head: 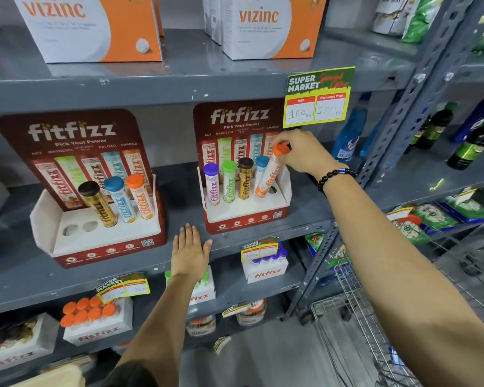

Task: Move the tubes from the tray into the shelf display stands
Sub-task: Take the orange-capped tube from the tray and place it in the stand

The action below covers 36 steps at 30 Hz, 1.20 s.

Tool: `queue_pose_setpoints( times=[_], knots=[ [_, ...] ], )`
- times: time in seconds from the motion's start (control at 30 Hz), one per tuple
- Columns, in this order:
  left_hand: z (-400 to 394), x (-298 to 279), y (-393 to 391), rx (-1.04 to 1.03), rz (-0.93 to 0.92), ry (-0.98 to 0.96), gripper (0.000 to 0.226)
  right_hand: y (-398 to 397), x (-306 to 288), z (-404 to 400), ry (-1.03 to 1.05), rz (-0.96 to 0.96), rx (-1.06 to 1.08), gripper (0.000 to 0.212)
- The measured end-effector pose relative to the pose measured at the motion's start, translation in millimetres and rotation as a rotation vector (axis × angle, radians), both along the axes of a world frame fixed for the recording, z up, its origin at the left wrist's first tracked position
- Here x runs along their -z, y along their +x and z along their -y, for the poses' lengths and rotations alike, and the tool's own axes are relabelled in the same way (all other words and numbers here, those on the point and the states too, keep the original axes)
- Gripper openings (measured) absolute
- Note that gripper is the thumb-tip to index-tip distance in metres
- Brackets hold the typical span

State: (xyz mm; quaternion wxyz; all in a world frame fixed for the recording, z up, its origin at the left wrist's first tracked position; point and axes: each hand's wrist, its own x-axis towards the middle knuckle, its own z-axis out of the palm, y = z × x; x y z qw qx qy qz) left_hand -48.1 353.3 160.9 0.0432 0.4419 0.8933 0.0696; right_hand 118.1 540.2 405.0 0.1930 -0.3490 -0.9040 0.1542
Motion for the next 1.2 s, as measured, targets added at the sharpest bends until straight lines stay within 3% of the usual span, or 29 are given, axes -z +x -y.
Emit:
queue_pose_setpoints(
  times=[0.23,1.03,1.2],
  knots=[
    [-0.2,2.1,-0.5,-0.005,0.000,0.003,0.065,-6.4,9.8,-12.8,0.119,0.071,0.072,0.035],
    [0.6,-1.9,1.3,-0.004,-0.009,-0.001,0.064,-24.4,56.2,-35.1,0.033,0.120,0.124,0.038],
    [-0.5,-0.4,1.1,-0.011,-0.007,-0.004,0.064,-20.7,67.3,-35.7,0.025,0.056,0.118,0.037]
  ],
)
